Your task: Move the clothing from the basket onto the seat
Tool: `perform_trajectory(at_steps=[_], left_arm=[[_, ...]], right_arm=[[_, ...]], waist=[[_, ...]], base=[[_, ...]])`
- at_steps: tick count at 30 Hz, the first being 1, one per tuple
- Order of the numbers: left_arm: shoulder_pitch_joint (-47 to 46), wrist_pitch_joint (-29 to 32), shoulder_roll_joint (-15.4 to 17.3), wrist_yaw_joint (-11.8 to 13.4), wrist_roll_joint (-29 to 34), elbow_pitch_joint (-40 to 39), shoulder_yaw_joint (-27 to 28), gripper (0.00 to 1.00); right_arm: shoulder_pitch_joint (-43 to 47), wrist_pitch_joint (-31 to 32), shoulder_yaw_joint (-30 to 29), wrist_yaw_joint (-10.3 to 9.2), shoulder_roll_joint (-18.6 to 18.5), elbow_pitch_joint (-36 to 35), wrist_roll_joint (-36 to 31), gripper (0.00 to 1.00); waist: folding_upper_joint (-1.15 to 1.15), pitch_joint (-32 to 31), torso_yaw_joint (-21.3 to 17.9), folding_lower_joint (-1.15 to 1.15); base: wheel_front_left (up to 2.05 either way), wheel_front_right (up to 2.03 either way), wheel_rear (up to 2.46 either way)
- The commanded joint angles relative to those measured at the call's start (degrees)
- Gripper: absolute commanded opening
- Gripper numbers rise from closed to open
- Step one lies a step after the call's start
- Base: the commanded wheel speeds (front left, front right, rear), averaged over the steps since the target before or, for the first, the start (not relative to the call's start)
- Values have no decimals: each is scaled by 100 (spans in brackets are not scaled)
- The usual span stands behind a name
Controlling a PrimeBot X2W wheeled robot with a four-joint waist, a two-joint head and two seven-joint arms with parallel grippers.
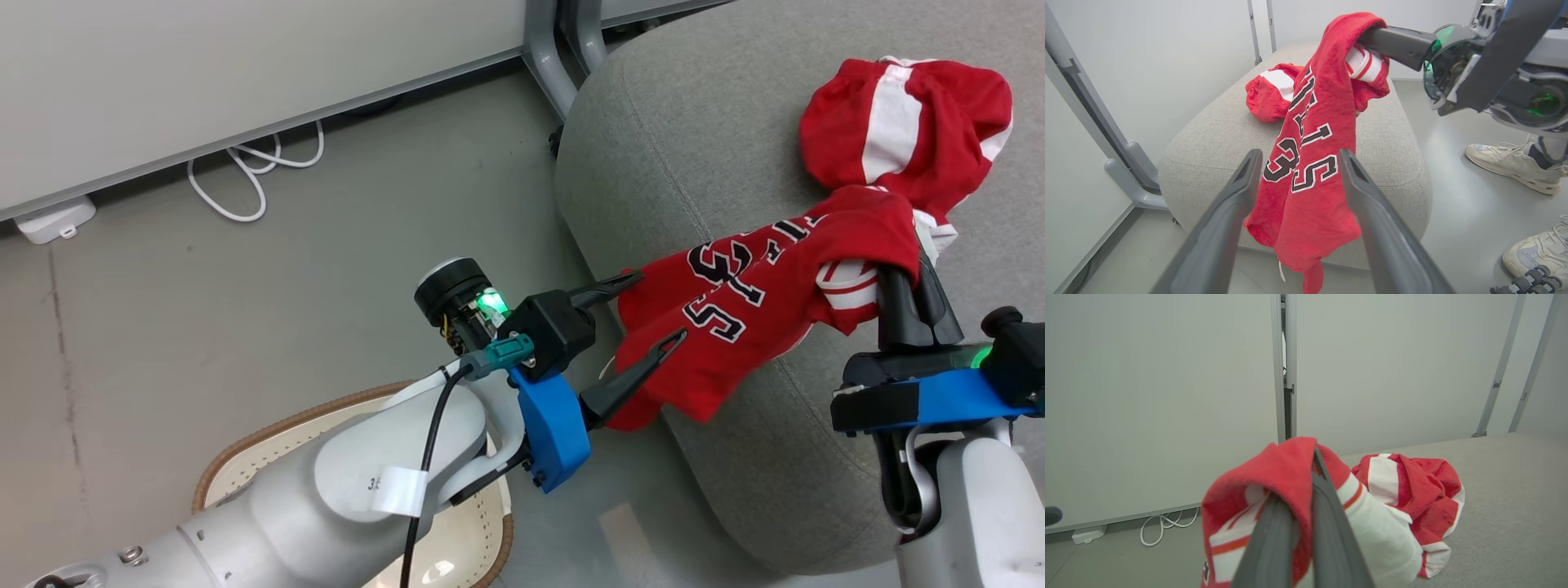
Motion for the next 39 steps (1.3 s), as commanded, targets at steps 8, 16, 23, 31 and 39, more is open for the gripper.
perform_trajectory(at_steps=[8,16,23,31,39], left_arm=[[134,-30,14,-3,115,-56,-7,100],[218,-110,1,-3,142,-35,-7,100],[84,-231,-8,-3,138,6,5,100],[-228,-271,145,6,267,-86,64,100],[-762,-124,477,27,519,-409,113,100]], right_arm=[[258,-21,-118,1,-5,-86,-45,0],[350,-22,-106,1,-5,-127,-11,0],[-13,-22,-37,1,-5,-262,-104,0],[-1252,-21,-304,1,-3,-636,-325,0],[-3313,-21,-949,1,-266,-1012,-839,0]], waist=[[0,33,-155,0],[0,8,-173,0],[0,106,-120,0],[0,719,4,0],[0,1852,113,0]], base=[[0,0,0],[0,0,0],[0,0,0],[0,0,0],[0,0,0]])
